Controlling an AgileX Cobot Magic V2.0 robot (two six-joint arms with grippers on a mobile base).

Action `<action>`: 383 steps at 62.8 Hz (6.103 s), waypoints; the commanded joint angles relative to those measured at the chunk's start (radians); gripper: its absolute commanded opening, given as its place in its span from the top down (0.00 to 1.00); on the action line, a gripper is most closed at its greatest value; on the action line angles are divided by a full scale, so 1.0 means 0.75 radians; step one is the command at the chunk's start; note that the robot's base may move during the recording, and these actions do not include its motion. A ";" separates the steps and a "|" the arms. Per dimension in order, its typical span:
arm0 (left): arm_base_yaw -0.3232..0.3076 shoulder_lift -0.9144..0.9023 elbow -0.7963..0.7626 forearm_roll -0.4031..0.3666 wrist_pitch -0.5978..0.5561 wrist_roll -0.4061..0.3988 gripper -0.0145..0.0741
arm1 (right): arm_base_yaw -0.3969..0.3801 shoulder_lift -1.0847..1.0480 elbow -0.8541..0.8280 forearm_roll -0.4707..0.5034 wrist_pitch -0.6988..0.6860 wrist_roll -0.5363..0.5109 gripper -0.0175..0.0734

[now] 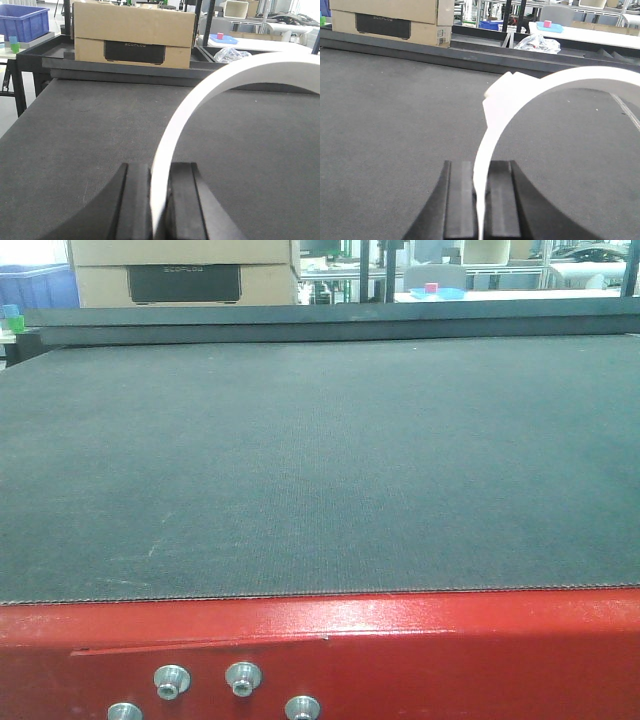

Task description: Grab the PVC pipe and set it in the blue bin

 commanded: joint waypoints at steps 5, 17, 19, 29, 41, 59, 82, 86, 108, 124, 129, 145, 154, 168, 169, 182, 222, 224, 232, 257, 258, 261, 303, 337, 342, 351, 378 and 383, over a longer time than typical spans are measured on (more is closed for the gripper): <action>-0.007 -0.008 0.000 0.000 -0.032 -0.003 0.96 | 0.002 -0.010 0.002 0.002 -0.044 0.000 0.99; -0.007 -0.008 0.000 0.000 -0.032 -0.003 0.96 | 0.002 -0.010 0.002 0.002 -0.044 0.000 0.99; -0.007 -0.008 0.000 0.000 -0.032 -0.003 0.96 | 0.002 -0.010 0.002 0.002 -0.044 0.000 0.99; -0.007 -0.008 0.000 0.000 -0.032 -0.003 0.96 | 0.002 -0.010 0.002 0.002 -0.044 0.000 0.99; -0.007 -0.008 0.000 0.000 -0.032 -0.003 0.96 | 0.002 -0.010 0.002 0.002 -0.044 0.000 0.99; -0.007 -0.008 0.000 0.000 -0.032 -0.003 0.96 | 0.002 -0.010 0.002 0.002 -0.044 0.000 0.99; -0.007 -0.008 0.000 0.000 -0.032 -0.003 0.96 | 0.002 -0.010 0.002 0.002 -0.044 0.000 0.99; -0.007 -0.008 0.000 0.000 -0.032 -0.003 0.96 | 0.002 -0.010 0.002 0.002 -0.044 0.000 0.99; -0.007 -0.008 0.000 0.000 -0.032 -0.003 0.96 | 0.002 -0.010 0.002 0.002 -0.044 0.000 0.99; -0.007 -0.008 0.000 0.000 -0.032 -0.003 0.96 | 0.002 -0.010 0.002 0.002 -0.044 0.000 0.99; -0.007 -0.008 0.000 0.000 -0.032 -0.003 0.96 | 0.002 -0.010 0.002 0.002 -0.044 0.000 0.99; -0.007 -0.008 0.000 0.000 -0.032 -0.003 0.96 | 0.002 -0.010 0.002 0.002 -0.044 0.000 0.99; -0.007 -0.008 0.000 0.000 -0.032 -0.003 0.96 | 0.002 -0.010 0.002 0.002 -0.044 0.000 0.99; -0.007 -0.008 0.000 0.000 -0.035 -0.003 0.96 | 0.002 -0.010 0.002 0.002 -0.044 0.000 0.99; -0.007 -0.008 0.000 0.000 -0.035 -0.003 0.96 | 0.002 -0.010 0.002 0.002 -0.044 0.000 0.99; -0.007 -0.008 0.000 0.000 -0.035 -0.003 0.96 | 0.002 -0.010 0.002 0.002 -0.044 0.000 0.99; -0.007 -0.008 0.000 0.000 -0.035 -0.003 0.96 | 0.002 -0.010 0.002 0.002 -0.044 0.000 0.99; -0.007 -0.008 0.000 0.000 -0.035 -0.003 0.96 | 0.002 -0.010 0.002 0.002 -0.044 0.000 0.99; -0.007 -0.008 0.000 0.000 -0.035 -0.003 0.96 | 0.002 -0.010 0.002 0.002 -0.044 0.000 0.99; -0.007 -0.008 0.000 0.000 -0.035 -0.003 0.96 | 0.002 -0.010 0.002 0.002 -0.044 0.000 0.99; -0.007 -0.008 0.000 0.000 -0.035 -0.003 0.96 | 0.002 -0.010 0.002 0.002 -0.044 0.000 0.99; -0.007 -0.008 0.000 0.000 -0.035 -0.003 0.96 | 0.002 -0.010 0.002 0.002 -0.044 0.000 0.99; -0.007 -0.008 0.000 0.000 -0.035 -0.003 0.96 | 0.002 -0.010 0.002 0.002 -0.044 0.000 0.99; -0.007 -0.008 0.000 0.000 -0.035 -0.003 0.96 | 0.002 -0.010 0.002 0.002 -0.044 0.000 0.99; -0.007 -0.008 0.000 0.000 -0.037 -0.003 0.96 | 0.002 -0.010 0.002 0.002 -0.044 0.000 0.99; -0.007 -0.008 0.000 0.000 -0.037 -0.003 0.96 | 0.002 -0.010 0.002 0.002 -0.044 0.000 0.99; -0.007 -0.008 0.000 0.000 -0.040 -0.003 0.96 | 0.002 -0.010 0.002 0.002 -0.044 0.000 0.99; -0.007 -0.008 0.000 0.000 -0.040 -0.003 0.96 | 0.002 -0.010 0.002 0.002 -0.044 0.000 0.99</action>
